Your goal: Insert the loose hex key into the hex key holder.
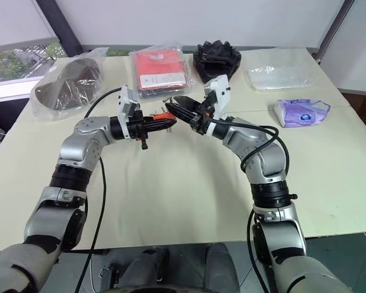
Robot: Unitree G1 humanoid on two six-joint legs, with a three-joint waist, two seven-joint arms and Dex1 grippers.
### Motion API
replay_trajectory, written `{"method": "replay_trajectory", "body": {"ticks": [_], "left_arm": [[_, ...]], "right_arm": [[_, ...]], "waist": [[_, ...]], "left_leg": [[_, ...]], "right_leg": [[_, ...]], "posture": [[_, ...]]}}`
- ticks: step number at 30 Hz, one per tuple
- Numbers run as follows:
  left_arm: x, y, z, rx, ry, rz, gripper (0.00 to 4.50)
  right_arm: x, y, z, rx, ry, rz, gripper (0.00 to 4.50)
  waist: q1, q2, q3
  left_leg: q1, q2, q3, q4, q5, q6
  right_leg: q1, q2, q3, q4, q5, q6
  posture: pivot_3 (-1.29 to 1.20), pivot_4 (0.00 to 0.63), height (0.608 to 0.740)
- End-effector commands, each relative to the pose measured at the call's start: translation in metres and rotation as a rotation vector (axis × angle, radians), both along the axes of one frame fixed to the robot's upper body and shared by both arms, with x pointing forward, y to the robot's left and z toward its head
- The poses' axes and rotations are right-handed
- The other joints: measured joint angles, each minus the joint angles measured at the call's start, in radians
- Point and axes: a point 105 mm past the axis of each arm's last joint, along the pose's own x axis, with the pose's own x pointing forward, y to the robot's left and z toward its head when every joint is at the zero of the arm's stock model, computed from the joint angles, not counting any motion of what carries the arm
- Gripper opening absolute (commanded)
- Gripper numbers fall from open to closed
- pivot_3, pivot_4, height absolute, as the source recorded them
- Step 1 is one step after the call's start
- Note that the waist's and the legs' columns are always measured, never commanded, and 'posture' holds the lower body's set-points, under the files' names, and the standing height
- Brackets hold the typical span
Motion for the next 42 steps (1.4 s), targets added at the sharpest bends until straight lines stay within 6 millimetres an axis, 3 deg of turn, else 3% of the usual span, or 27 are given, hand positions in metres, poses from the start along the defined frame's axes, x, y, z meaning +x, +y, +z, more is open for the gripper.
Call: {"method": "replay_trajectory", "body": {"ticks": [1, 9, 13, 18, 21, 28, 34, 36, 39, 42], "left_arm": [[-0.003, -0.002, 0.007, 0.001, -0.041, -0.016, 0.0], [-0.002, -0.002, 0.01, -0.006, -0.046, -0.013, 0.0], [-0.004, -0.005, 0.014, -0.017, -0.061, -0.028, 0.0], [-0.005, -0.006, 0.021, -0.038, -0.072, -0.029, 0.0], [-0.005, -0.006, 0.022, -0.041, -0.076, -0.026, 0.0], [-0.002, -0.003, 0.02, -0.035, -0.073, -0.005, 0.0], [0.014, 0.002, 0.021, -0.04, -0.084, 0.096, 0.0], [0.029, 0.009, 0.011, -0.004, -0.061, 0.201, 0.0], [0.005, -0.001, -0.001, 0.008, 0.022, 0.043, 0.0], [-0.002, -0.005, -0.004, -0.058, 0.15, 0.033, 0.0]], "right_arm": [[-0.006, 0.003, 0.017, 0.02, -0.069, 0.024, 0.02], [-0.014, 0.006, 0.012, 0.001, -0.053, 0.073, 0.02], [0.01, -0.007, 0.007, -0.022, -0.039, -0.069, 0.02], [0.02, -0.013, 0.0, -0.046, -0.018, -0.126, 0.02], [0.021, -0.013, -0.002, -0.046, -0.015, -0.132, 0.82], [0.015, -0.01, 0.001, -0.04, -0.029, -0.097, 4.41], [0.008, -0.013, 0.006, -0.024, -0.044, -0.069, 4.41], [-0.01, -0.014, 0.003, -0.068, -0.042, 0.023, 4.41], [-0.034, -0.018, -0.022, -0.268, -0.045, 0.114, 4.41], [-0.032, -0.041, -0.041, -0.501, -0.113, 0.047, 4.41]], "waist": [[0.0, 0.0, 0.0], [0.0, 0.0, 0.0], [0.0, 0.0, 0.0], [-0.001, 0.0, 0.0], [0.0, 0.0, 0.0], [0.0, 0.0, 0.0], [0.0, 0.0, 0.0], [0.005, 0.0, 0.0], [0.01, 0.0, 0.0], [0.01, 0.0, 0.0]], "left_leg": [[0.0, 0.0, 0.0, 0.0, 0.0, 0.0], [0.0, 0.0, 0.0, 0.0, 0.0, 0.0], [0.0, 0.0, 0.0, 0.0, 0.0, 0.0], [0.0, 0.0, 0.0, 0.0, 0.0, 0.0], [0.0, 0.0, 0.0, 0.0, 0.0, 0.0], [0.0, 0.0, 0.0, 0.0, 0.0, 0.0], [0.0, 0.0, 0.0, 0.0, 0.0, 0.0], [0.0, 0.0, 0.0, 0.0, 0.0, 0.0], [0.0, -0.001, 0.0, 0.0, -0.001, 0.001], [0.0, -0.001, 0.002, 0.0, -0.001, 0.002]], "right_leg": [[0.0, 0.0, 0.0, 0.0, 0.0, 0.0], [0.0, 0.0, 0.0, 0.0, 0.0, 0.0], [0.0, 0.0, 0.0, 0.0, 0.0, 0.0], [0.0, 0.0, 0.0, 0.0, 0.0, 0.0], [0.0, 0.0, 0.0, 0.0, 0.0, 0.0], [0.0, 0.0, 0.0, 0.0, 0.0, 0.0], [0.0, 0.0, 0.0, 0.0, 0.0, 0.0], [0.0, 0.0, 0.0, 0.0, 0.0, 0.0], [0.001, 0.0, 0.0, -0.002, 0.0, 0.0], [0.001, -0.001, 0.0, -0.003, 0.0, 0.001]], "posture": [[0.0, 0.15, 0.74], [0.0, 0.15, 0.74], [0.0, 0.15, 0.74], [0.0, 0.15, 0.74], [0.0, 0.15, 0.74], [0.0, 0.15, 0.74], [0.0, 0.15, 0.74], [0.0, 0.15, 0.74], [0.0, 0.15, 0.74], [0.0, 0.15, 0.74]]}}
